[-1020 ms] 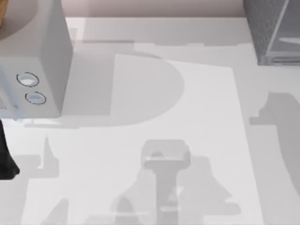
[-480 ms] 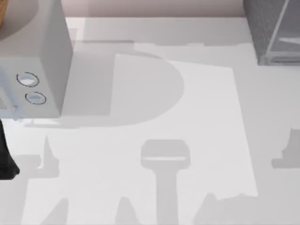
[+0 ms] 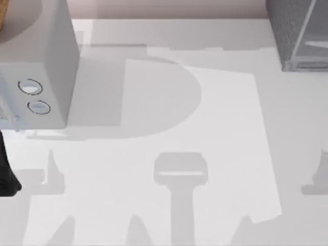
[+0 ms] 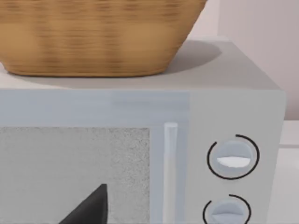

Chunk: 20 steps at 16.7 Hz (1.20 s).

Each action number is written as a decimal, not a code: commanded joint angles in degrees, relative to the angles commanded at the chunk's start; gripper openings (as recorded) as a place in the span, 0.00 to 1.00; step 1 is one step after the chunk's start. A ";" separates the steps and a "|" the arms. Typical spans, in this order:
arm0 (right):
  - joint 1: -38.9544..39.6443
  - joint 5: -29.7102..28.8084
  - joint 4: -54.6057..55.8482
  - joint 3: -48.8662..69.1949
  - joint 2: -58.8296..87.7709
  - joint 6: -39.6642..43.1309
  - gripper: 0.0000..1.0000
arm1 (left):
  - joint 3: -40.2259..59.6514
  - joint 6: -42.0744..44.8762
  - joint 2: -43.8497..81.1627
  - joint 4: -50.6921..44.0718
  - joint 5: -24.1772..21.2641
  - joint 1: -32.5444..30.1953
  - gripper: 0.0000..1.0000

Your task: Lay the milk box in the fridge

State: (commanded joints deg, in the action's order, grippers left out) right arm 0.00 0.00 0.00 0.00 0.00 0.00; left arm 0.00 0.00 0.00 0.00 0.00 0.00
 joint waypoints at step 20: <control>-8.68 8.11 37.81 30.76 68.10 -0.50 0.00 | 0.00 0.00 0.00 0.00 0.00 0.00 1.00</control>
State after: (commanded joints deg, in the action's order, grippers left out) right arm -8.68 8.11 37.81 30.76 68.10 -0.50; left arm 0.00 0.00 0.00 0.00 0.00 0.00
